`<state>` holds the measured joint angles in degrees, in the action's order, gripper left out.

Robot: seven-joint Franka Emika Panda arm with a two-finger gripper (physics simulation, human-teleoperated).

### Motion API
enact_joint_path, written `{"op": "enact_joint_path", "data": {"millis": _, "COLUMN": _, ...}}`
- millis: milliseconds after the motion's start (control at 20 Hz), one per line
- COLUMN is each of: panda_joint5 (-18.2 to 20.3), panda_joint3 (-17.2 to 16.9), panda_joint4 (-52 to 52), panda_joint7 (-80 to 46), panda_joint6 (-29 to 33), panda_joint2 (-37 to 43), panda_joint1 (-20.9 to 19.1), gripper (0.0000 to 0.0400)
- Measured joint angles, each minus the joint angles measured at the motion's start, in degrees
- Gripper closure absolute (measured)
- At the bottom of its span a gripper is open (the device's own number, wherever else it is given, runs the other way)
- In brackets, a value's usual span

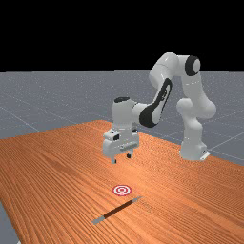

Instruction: Pick up the pen and put it to the marker

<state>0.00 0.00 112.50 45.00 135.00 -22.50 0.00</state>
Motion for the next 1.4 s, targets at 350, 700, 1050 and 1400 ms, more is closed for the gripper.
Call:
{"op": "enact_joint_path", "data": {"millis": 350, "panda_joint5": 1.1, "panda_joint3": 0.5, "panda_joint4": 0.0, "panda_joint7": 1.0, "panda_joint6": 0.2, "panda_joint2": -0.2, "panda_joint1": -0.5, "gripper": 0.0388}}
{"op": "enact_joint_path", "data": {"millis": 700, "panda_joint5": 2.8, "panda_joint3": 1.2, "panda_joint4": 0.2, "panda_joint7": 2.5, "panda_joint6": 0.7, "panda_joint2": -0.6, "panda_joint1": -1.3, "gripper": 0.0400}}
{"op": "enact_joint_path", "data": {"millis": 1050, "panda_joint5": 0.0, "panda_joint3": -0.1, "panda_joint4": 0.2, "panda_joint7": 2.1, "panda_joint6": 0.9, "panda_joint2": -0.7, "panda_joint1": -1.0, "gripper": 0.0400}}
{"op": "enact_joint_path", "data": {"millis": 1400, "panda_joint5": -0.1, "panda_joint3": 0.3, "panda_joint4": -0.8, "panda_joint7": -10.3, "panda_joint6": -0.1, "panda_joint2": -0.8, "panda_joint1": 3.8, "gripper": 0.0400}}
